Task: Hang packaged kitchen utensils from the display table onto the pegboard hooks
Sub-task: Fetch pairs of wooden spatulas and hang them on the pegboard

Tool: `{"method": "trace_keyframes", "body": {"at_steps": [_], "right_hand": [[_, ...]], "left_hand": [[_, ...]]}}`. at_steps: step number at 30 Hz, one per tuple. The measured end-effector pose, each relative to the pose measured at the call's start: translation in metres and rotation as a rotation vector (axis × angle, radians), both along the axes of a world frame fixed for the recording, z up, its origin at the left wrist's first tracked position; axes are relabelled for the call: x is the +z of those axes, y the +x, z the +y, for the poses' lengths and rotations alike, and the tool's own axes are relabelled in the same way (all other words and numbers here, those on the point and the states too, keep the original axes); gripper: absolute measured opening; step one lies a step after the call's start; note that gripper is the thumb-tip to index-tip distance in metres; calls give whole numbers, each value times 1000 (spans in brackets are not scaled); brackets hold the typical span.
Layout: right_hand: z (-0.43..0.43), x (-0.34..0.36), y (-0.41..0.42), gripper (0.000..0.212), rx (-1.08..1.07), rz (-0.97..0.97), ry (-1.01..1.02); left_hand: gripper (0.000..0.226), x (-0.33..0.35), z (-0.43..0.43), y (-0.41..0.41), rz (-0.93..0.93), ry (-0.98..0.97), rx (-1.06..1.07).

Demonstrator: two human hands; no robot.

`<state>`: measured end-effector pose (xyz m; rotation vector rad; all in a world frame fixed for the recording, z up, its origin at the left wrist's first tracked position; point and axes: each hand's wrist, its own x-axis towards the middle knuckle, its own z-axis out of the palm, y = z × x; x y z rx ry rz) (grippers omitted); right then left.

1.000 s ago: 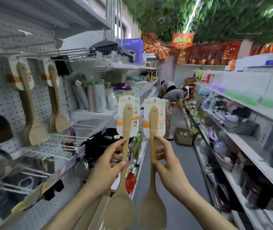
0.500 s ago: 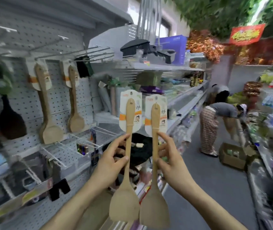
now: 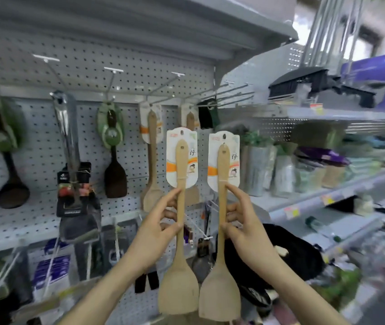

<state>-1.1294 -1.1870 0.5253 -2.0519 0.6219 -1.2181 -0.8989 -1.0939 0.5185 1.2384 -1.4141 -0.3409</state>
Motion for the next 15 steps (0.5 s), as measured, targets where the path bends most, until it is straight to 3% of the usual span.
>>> {"method": "trace_keyframes", "body": {"at_steps": [6, 15], "right_hand": [[-48, 12, 24, 93, 100, -46, -12], [-103, 30, 37, 94, 242, -75, -65]], "left_hand": [[89, 1, -27, 19, -7, -23, 103], [86, 32, -25, 2, -69, -101, 219]]}}
